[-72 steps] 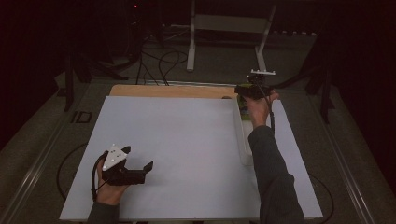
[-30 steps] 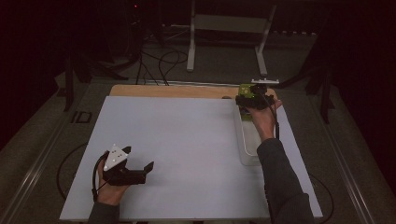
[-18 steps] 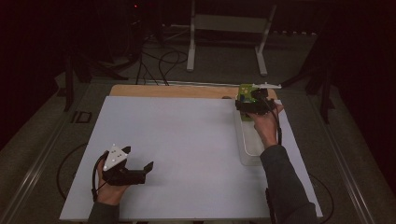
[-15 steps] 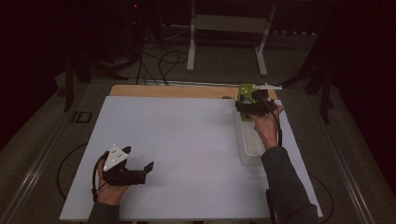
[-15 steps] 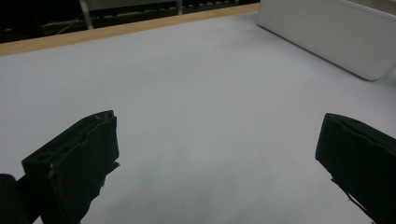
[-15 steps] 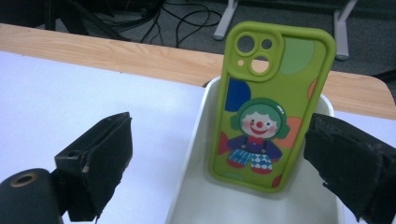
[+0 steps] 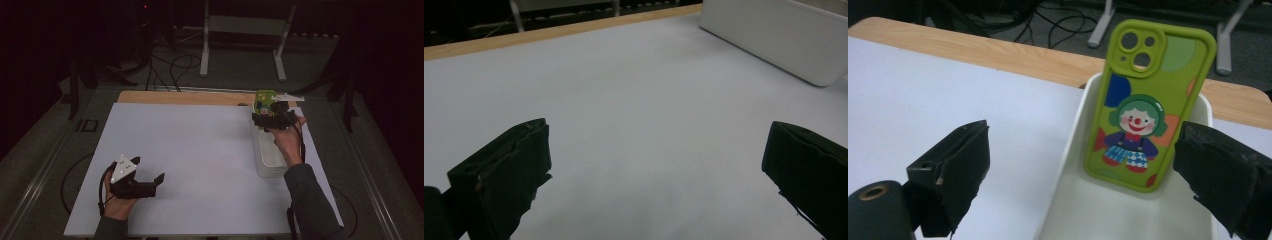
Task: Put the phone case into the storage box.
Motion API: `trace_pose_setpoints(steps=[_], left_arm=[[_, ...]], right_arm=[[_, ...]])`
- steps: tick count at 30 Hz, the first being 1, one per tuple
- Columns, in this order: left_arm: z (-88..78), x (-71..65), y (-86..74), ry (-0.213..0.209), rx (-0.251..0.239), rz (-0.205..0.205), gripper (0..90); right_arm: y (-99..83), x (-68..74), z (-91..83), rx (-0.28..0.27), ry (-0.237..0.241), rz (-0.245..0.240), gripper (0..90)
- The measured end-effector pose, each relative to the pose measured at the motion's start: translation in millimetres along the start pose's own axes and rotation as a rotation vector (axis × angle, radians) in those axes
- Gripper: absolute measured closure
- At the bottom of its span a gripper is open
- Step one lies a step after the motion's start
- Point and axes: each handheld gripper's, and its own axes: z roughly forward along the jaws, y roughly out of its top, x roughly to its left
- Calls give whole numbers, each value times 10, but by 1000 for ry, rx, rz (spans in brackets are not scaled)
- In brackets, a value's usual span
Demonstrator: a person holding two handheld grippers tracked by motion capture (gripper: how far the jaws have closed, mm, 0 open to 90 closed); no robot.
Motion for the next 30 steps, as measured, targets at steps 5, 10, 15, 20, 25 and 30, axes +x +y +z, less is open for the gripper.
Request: trace_pose_setpoints(steps=[5, 10, 15, 20, 25, 30], left_arm=[[4, -3, 1, -2, 2, 3, 0], [9, -3, 0, -2, 3, 2, 0], [17, -9, 0, -2, 5, 4, 0], [15, -7, 1, -1, 4, 2, 0], [12, -5, 2, 0, 4, 2, 0], [1, 9, 2, 0, -1, -2, 0]], right_arm=[[-22, 25, -114, -17, 16, -24, 78], [-67, 58, -197, -24, 22, -54, 79], [-141, 112, -277, -29, 52, -70, 81], [-199, 140, -354, -43, 73, -71, 86], [-268, 175, -449, -53, 102, -82, 86], [-341, 214, -537, -74, 134, -104, 85]])
